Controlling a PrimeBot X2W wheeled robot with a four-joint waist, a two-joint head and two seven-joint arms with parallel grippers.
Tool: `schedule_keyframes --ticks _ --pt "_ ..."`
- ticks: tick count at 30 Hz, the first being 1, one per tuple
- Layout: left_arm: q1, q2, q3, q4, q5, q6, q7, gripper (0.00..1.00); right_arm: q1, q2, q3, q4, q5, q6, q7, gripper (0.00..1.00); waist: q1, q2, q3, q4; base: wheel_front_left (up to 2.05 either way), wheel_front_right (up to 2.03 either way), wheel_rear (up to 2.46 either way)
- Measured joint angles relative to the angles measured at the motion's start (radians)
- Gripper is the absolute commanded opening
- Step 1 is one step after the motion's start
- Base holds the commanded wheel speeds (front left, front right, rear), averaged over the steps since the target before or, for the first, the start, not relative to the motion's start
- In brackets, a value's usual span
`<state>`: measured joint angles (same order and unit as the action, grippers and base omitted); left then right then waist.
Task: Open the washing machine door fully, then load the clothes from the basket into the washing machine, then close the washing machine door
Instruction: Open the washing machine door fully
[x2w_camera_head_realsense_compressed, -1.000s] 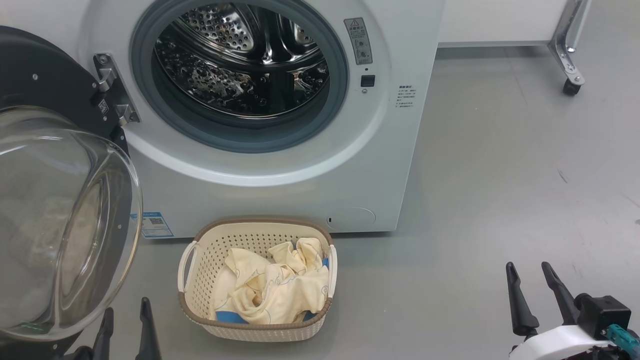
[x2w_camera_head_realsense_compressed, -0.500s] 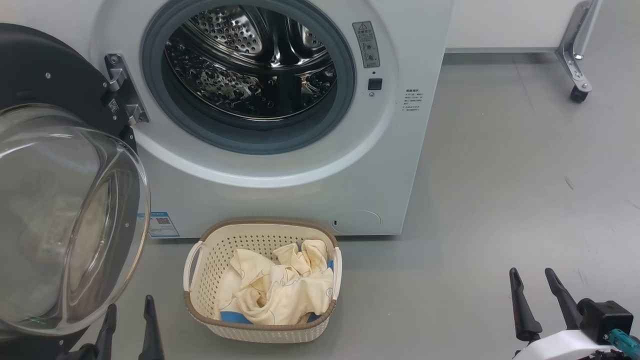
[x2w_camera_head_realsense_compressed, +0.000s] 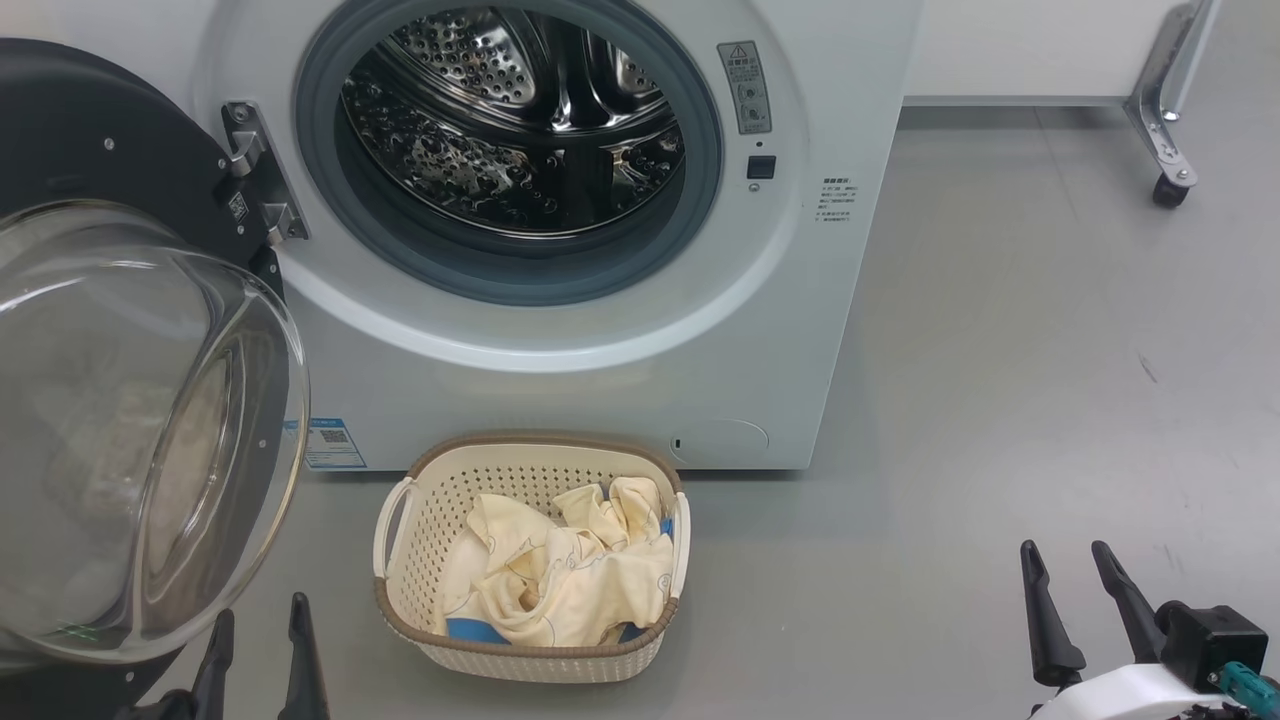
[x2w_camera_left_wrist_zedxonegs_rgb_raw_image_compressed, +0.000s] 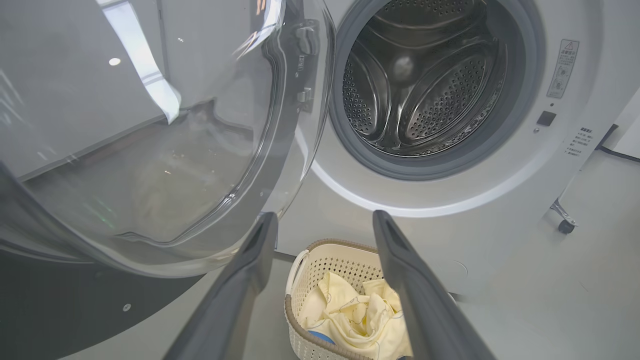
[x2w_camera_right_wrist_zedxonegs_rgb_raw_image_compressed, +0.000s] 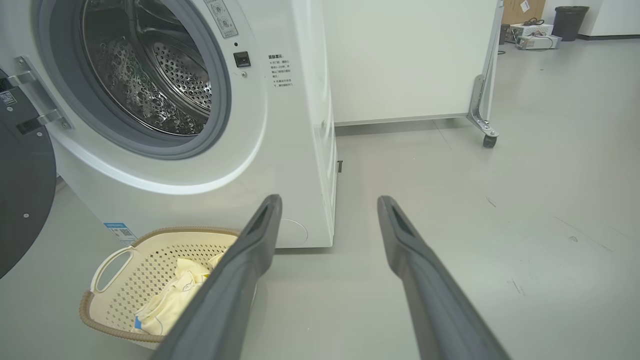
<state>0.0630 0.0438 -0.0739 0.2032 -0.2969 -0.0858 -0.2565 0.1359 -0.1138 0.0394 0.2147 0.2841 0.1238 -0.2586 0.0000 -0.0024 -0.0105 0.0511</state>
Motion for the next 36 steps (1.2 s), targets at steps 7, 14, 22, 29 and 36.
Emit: schedule_keyframes --ticks 7,14,22,29,36 --pt "0.003 -0.001 0.001 0.009 0.000 -0.005 0.000 1.00 0.000 0.001 0.000 0.000 0.000 0.000 0.000 1.00 0.0000 0.0000 0.005 0.002 0.05 -0.05 0.00" --pt "0.004 -0.001 0.002 0.015 -0.001 -0.005 0.000 1.00 0.000 0.001 0.000 0.000 0.000 0.000 0.000 1.00 0.0000 -0.0001 0.010 0.004 0.32 -0.32 0.00" --pt "0.004 -0.002 0.002 0.017 -0.001 -0.007 0.000 1.00 0.000 0.000 0.000 0.000 0.000 0.000 0.000 1.00 0.0000 0.0000 0.016 0.008 0.60 -0.60 0.00" --pt "0.003 -0.002 0.003 0.018 -0.001 -0.008 0.000 1.00 0.000 -0.001 0.000 0.000 0.000 0.000 0.000 1.00 0.0000 0.0000 0.021 0.010 0.90 -0.90 0.00" --pt "0.003 -0.002 0.006 0.017 0.015 -0.007 0.000 1.00 0.000 -0.005 0.000 0.000 0.000 0.000 0.000 1.00 0.0000 0.0000 0.026 0.012 1.06 -1.06 0.00"
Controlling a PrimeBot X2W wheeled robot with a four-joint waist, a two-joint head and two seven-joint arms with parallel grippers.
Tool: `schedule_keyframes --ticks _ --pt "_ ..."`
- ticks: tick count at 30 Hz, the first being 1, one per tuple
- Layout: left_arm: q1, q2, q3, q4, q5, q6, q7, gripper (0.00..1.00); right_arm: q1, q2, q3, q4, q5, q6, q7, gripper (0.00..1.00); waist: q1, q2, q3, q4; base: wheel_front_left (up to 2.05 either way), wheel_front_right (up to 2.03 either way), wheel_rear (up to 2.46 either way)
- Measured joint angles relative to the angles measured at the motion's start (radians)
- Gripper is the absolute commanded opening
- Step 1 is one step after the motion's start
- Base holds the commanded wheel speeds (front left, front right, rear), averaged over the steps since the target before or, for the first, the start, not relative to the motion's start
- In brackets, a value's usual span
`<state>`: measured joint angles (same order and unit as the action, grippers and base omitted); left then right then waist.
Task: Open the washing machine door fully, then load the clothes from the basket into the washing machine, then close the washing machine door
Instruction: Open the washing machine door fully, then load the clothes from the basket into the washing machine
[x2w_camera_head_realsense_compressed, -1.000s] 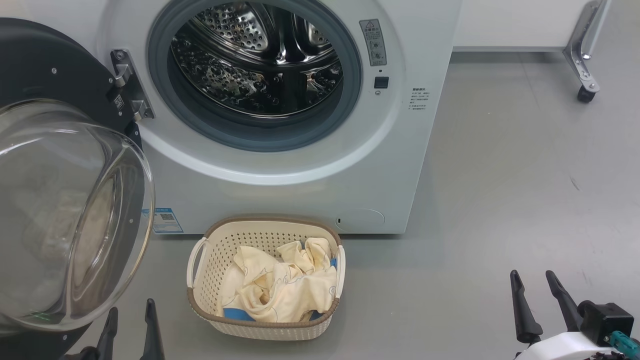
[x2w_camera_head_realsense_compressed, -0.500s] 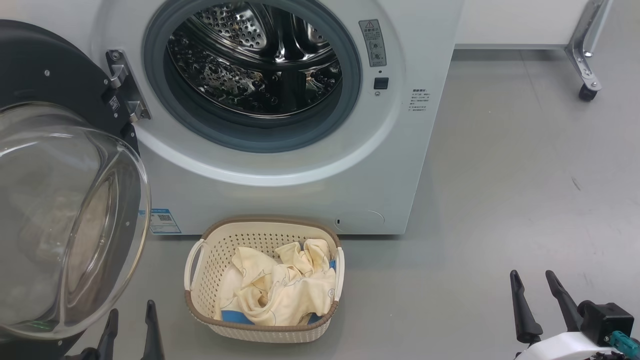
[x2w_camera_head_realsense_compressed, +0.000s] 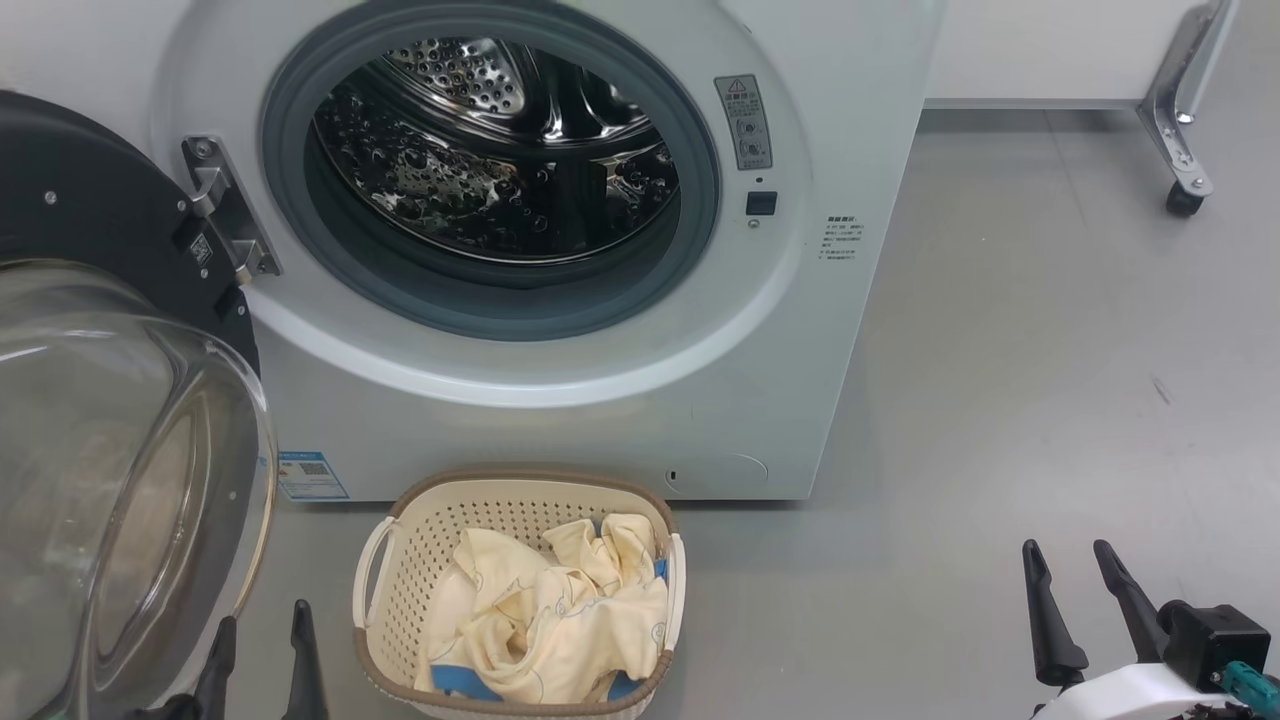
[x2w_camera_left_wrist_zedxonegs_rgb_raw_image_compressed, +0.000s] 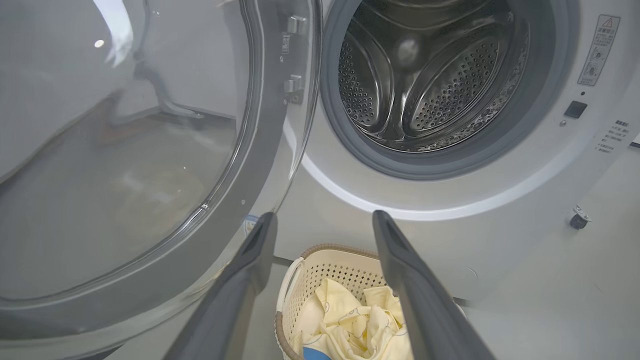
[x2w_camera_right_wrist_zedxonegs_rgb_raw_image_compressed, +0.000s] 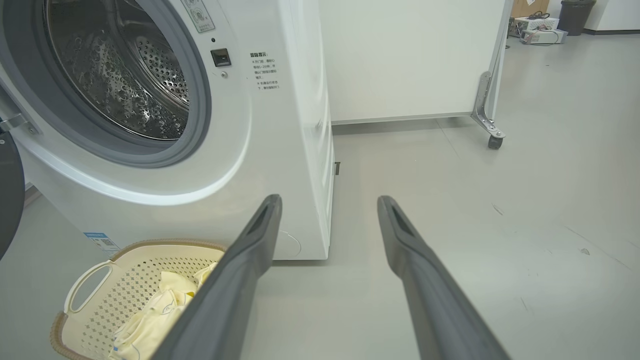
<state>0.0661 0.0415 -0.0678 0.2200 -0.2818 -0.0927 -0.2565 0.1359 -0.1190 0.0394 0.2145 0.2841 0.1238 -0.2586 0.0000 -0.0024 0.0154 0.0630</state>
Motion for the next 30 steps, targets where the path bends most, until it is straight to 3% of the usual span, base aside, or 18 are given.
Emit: schedule_keyframes --ticks 14,30 --pt "0.000 0.000 -0.010 -0.005 0.008 0.000 0.000 1.00 0.000 0.000 0.000 0.000 0.000 0.000 0.000 1.00 0.0000 0.0000 0.004 0.002 0.65 -0.65 0.00" --pt "0.000 0.000 -0.020 -0.011 0.008 0.000 0.000 1.00 0.000 0.004 0.002 0.000 0.000 0.000 0.000 1.00 0.0000 0.0000 0.004 0.013 0.10 -0.10 0.00"
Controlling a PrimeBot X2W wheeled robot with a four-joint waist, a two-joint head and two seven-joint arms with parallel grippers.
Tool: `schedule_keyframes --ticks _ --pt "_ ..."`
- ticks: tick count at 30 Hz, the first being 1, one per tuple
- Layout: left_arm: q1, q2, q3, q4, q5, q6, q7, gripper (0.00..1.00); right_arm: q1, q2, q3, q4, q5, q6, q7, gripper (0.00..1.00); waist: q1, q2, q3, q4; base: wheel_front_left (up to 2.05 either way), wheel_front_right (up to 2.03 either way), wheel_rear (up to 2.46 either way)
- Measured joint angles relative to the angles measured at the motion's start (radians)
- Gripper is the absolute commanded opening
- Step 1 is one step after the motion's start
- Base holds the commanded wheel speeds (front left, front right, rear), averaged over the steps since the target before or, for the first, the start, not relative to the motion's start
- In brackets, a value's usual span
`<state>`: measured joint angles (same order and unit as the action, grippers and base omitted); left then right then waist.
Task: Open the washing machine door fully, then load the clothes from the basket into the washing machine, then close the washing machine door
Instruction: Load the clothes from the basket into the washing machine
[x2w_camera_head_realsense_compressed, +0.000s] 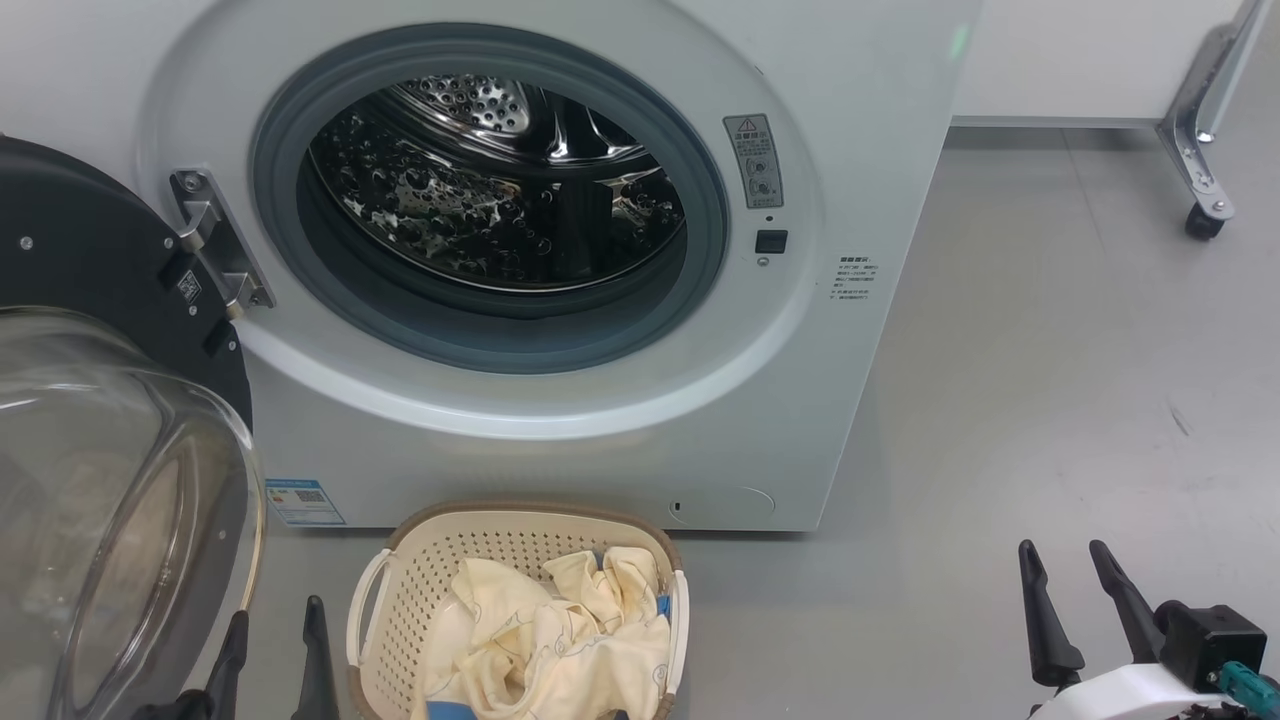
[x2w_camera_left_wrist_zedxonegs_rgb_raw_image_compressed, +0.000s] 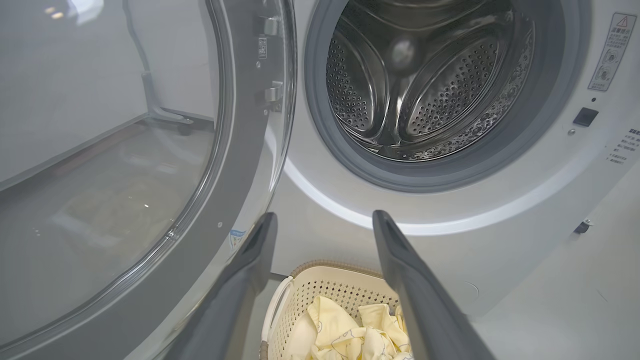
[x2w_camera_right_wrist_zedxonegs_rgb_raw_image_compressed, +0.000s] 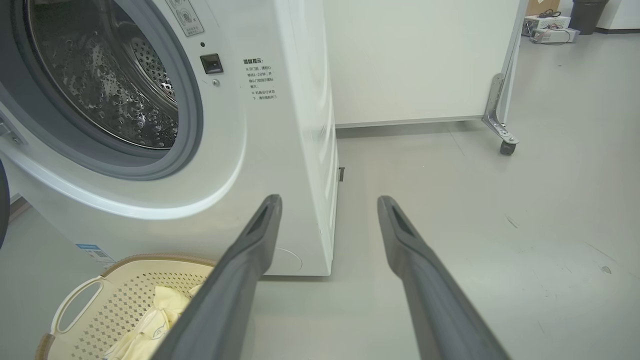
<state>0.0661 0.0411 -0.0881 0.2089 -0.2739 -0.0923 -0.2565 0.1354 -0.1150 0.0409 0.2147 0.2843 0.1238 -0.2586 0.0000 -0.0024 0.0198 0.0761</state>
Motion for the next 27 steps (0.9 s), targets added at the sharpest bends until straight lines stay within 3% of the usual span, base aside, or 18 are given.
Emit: schedule_keyframes --ticks 18,27 --pt "-0.004 0.001 -0.056 0.017 0.022 0.001 0.001 1.00 -0.038 0.003 0.032 -0.014 0.000 0.000 0.000 1.00 0.0000 0.0000 0.090 -0.033 0.00 0.00 0.00" --pt "-0.086 0.013 -0.113 0.081 0.021 -0.011 0.090 1.00 -0.111 0.013 0.047 -0.032 0.000 0.000 0.000 1.00 0.0000 0.0000 0.193 -0.086 0.00 0.00 0.00"
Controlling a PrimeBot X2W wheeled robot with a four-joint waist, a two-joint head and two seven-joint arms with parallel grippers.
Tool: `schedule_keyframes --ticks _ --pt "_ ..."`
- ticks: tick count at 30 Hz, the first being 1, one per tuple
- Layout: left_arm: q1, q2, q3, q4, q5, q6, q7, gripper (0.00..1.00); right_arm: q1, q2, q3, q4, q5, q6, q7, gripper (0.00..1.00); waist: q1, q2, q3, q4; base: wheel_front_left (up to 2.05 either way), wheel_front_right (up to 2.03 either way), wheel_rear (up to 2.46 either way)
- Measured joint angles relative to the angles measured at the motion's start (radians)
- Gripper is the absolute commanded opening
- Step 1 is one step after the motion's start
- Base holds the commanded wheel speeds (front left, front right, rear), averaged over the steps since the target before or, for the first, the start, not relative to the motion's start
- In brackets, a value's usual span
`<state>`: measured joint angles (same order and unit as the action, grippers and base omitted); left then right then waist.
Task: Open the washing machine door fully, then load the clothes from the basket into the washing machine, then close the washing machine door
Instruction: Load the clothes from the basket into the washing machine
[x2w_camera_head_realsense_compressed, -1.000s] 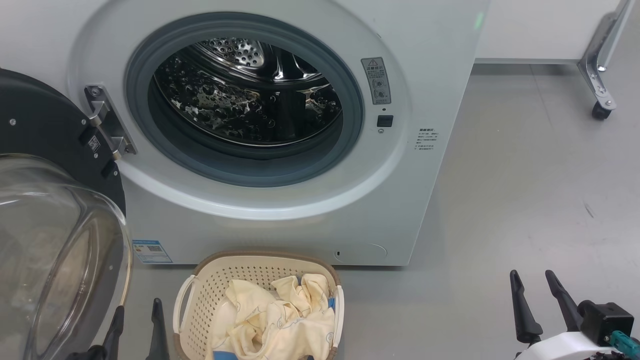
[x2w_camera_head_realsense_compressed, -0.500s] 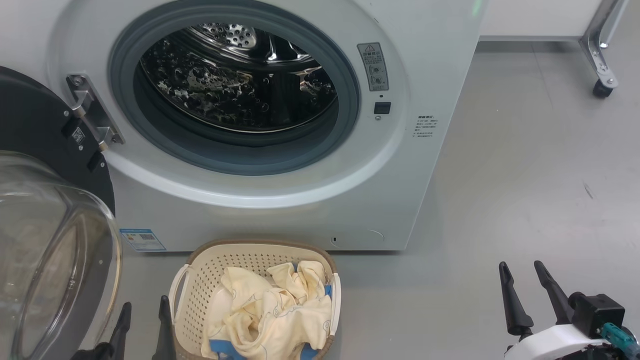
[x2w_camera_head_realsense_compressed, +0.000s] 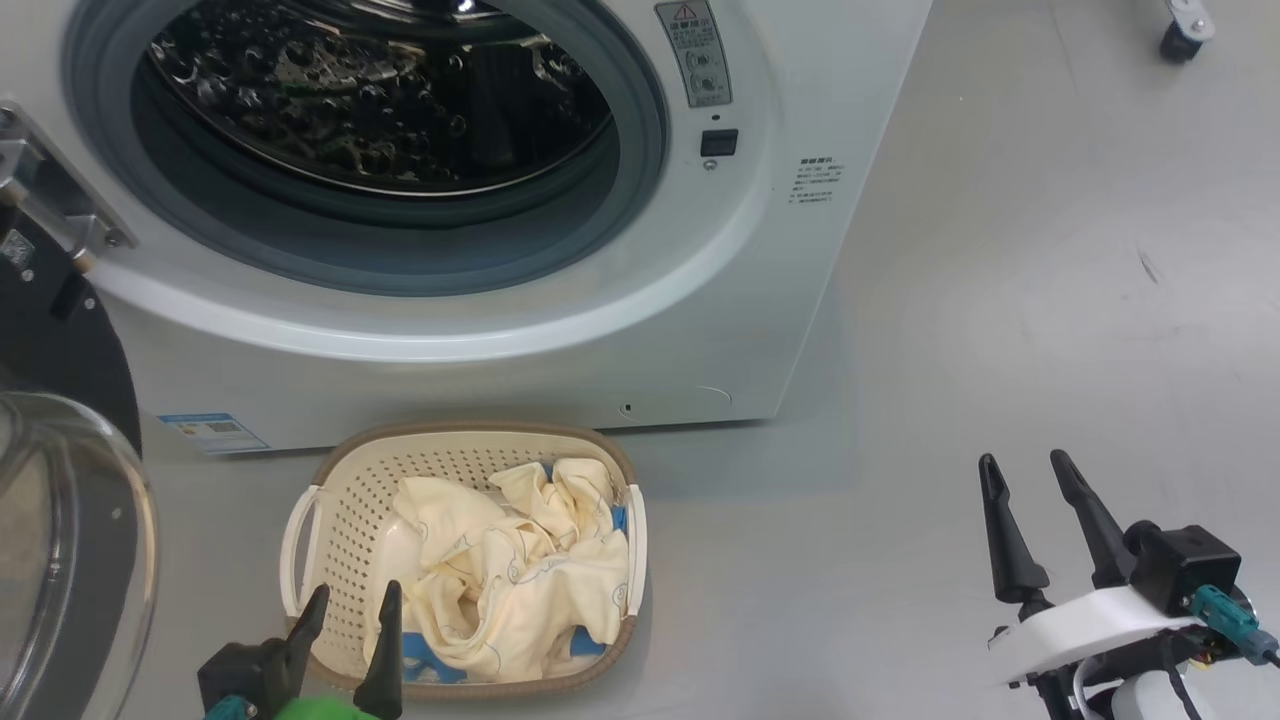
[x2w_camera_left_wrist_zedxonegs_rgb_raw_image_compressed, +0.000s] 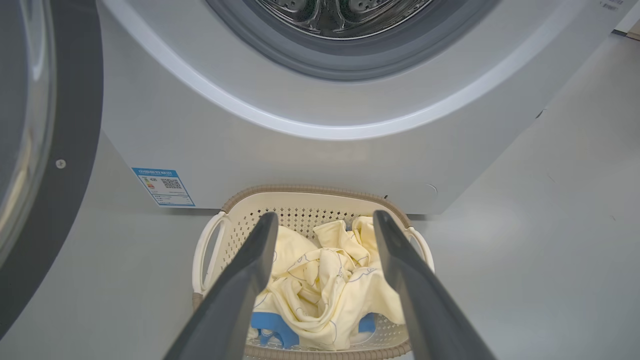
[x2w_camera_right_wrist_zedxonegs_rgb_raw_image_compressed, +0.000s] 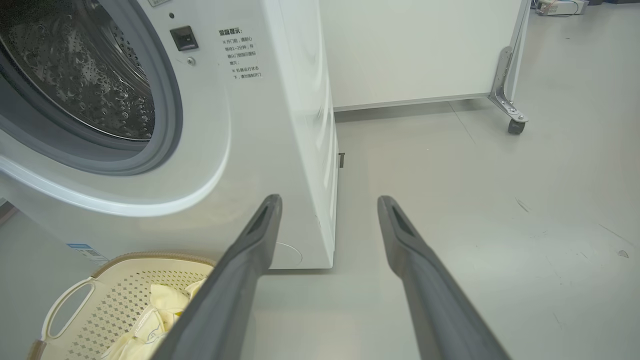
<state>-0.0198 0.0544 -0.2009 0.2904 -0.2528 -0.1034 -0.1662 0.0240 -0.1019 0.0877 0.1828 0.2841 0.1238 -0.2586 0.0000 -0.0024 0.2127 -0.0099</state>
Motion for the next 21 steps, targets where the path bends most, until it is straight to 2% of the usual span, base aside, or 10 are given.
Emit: schedule_keyframes --ticks 19,21 --pt "-0.169 0.032 -0.030 0.190 -0.022 -0.010 0.169 1.00 -0.133 0.009 0.026 -0.005 0.000 0.000 0.000 1.00 0.0001 0.0000 0.177 -0.126 0.00 0.00 0.00" --pt "-0.184 0.031 -0.026 0.220 -0.052 -0.010 0.193 1.00 -0.140 0.009 0.026 -0.005 0.000 0.000 0.000 1.00 0.0001 0.0000 0.191 -0.138 0.00 0.00 0.00"
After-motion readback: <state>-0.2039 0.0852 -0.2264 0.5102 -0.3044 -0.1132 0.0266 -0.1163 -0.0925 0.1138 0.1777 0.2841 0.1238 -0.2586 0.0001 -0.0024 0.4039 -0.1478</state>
